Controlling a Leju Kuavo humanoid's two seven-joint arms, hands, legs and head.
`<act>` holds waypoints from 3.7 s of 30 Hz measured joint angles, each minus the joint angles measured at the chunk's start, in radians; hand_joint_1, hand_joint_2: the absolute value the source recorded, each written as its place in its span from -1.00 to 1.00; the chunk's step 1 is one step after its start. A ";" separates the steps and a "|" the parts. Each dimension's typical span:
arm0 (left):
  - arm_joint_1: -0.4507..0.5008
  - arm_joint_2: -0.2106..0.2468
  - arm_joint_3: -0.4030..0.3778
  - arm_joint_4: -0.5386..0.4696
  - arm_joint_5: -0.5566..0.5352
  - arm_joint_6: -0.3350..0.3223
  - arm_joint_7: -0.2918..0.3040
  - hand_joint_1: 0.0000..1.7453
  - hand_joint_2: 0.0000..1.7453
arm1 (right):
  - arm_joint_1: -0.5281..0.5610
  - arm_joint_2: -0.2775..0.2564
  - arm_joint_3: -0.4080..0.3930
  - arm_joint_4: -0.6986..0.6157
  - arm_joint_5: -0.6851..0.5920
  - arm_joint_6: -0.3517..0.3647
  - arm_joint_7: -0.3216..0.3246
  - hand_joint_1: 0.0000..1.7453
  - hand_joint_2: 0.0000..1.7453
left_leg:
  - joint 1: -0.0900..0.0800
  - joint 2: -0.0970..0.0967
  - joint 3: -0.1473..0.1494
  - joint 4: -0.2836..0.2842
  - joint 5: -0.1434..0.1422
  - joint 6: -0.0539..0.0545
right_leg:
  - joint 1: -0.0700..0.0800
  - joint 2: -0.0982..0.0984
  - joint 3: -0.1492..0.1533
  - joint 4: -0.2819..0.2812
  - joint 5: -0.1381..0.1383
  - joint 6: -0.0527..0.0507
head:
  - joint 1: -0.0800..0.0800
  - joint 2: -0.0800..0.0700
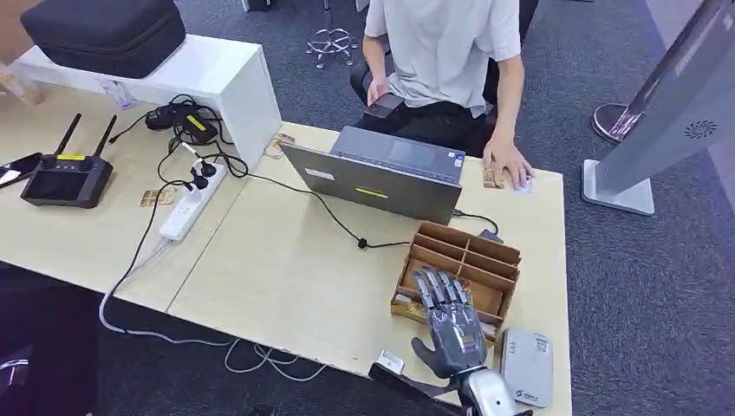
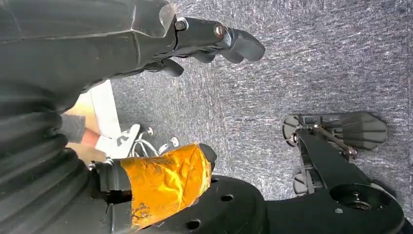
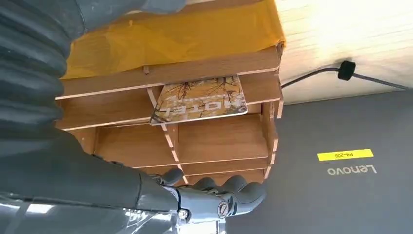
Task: Pass the card to the sensor for recognition and then transmit it.
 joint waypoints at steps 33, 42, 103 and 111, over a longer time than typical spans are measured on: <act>-0.002 0.000 0.025 0.000 -0.027 0.000 -0.001 -1.00 1.00 | -0.005 0.009 -0.045 0.030 -0.049 -0.007 -0.056 1.00 1.00 | 0.001 0.000 0.000 0.000 0.000 0.000 | 0.001 0.000 0.000 0.000 0.000 0.000 | 0.000 0.000; -0.002 0.000 0.034 0.000 -0.034 -0.004 -0.012 -1.00 1.00 | -0.009 0.009 -0.045 0.039 -0.055 -0.005 -0.057 1.00 1.00 | 0.001 0.000 0.000 0.000 0.000 0.000 | 0.001 0.000 0.000 0.000 0.000 0.000 | 0.000 0.000; -0.015 -0.001 0.034 0.000 -0.209 0.068 -0.029 -1.00 1.00 | -0.831 0.079 -0.492 0.372 -0.207 0.208 0.208 -1.00 1.00 | 0.001 0.002 -0.002 0.001 0.004 -0.001 | 0.001 0.003 -0.003 0.001 0.005 -0.002 | 0.000 0.000; -0.015 -0.014 0.034 0.000 -0.209 0.058 -0.025 -1.00 1.00 | -0.832 0.078 -0.518 0.414 -0.198 0.205 0.206 -1.00 1.00 | 0.001 0.002 -0.002 0.001 0.004 -0.001 | 0.001 0.003 -0.003 0.001 0.005 -0.002 | 0.000 0.000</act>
